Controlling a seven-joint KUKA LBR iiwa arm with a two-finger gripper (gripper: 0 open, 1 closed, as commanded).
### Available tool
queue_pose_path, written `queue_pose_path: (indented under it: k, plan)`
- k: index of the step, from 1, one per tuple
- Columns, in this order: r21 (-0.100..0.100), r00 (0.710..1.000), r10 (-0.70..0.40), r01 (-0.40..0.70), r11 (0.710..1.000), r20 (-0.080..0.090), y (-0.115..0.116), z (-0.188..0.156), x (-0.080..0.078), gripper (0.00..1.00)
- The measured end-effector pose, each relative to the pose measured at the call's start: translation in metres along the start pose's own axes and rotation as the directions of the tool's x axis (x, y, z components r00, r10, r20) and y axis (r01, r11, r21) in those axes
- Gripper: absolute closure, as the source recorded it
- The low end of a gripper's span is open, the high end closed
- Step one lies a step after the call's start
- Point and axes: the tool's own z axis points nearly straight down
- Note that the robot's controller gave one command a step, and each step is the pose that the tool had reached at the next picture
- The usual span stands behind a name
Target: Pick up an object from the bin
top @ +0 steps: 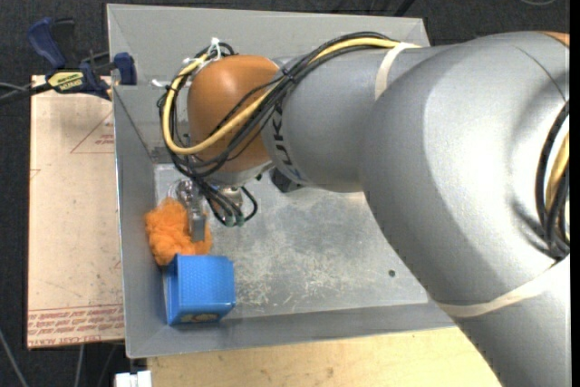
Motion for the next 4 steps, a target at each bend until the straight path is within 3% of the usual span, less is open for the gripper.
queue_pose_path:
  k: [1,2,3,4]
  plan:
    - [0.000,1.000,0.000,0.000,1.000,0.000,0.000,0.000,0.000,1.00]
    - [0.002,1.000,0.004,-0.004,1.000,-0.013,-0.001,-0.034,0.004,1.00]
    - [-0.001,1.000,-0.018,0.018,1.000,-0.010,0.002,-0.093,0.002,1.00]
    - [-0.003,1.000,-0.007,0.007,1.000,0.001,0.005,-0.109,0.022,0.00]
